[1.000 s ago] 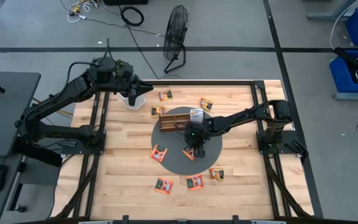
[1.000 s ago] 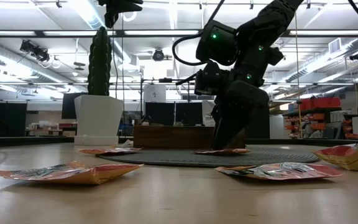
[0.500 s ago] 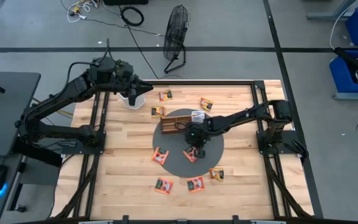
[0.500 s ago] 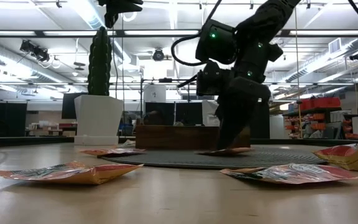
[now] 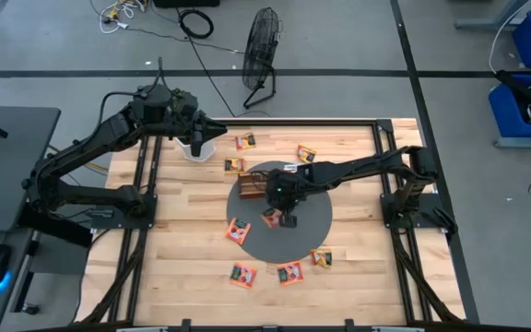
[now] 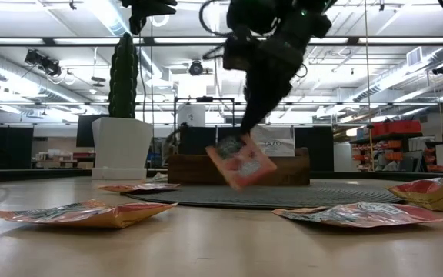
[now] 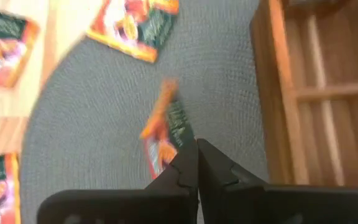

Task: Pick & Place Tea
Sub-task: Put the pink tea bag into the middle section of the wooden organizer

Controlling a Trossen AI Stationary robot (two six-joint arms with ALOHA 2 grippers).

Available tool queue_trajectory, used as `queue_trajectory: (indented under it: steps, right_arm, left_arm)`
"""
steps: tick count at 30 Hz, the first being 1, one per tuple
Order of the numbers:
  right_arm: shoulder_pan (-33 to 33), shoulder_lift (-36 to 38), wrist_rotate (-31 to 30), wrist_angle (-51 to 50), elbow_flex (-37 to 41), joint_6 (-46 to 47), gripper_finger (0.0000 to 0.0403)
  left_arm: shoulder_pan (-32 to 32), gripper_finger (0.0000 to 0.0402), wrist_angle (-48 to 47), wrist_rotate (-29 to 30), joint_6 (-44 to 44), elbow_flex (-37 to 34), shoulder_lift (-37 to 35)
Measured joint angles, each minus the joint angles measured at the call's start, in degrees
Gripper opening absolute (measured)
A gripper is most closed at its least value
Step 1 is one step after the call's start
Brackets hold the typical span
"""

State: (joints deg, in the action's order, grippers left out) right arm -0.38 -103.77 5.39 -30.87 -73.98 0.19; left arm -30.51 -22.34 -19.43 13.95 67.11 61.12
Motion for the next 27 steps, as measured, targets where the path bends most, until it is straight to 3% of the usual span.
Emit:
queue_trajectory:
  steps: [11, 27]
  right_arm:
    - [-0.3, 2.2, -0.2, -1.8, -3.8, -1.7, 0.0]
    - [-3.6, 9.5, -7.7, -0.8, -3.8, -1.3, 0.0]
  left_arm:
    - [0.0, 0.0085, -0.2, 0.0, -0.3, 0.0, 0.0]
    - [0.0, 0.0085, -0.3, 0.0, -0.7, 0.0, 0.0]
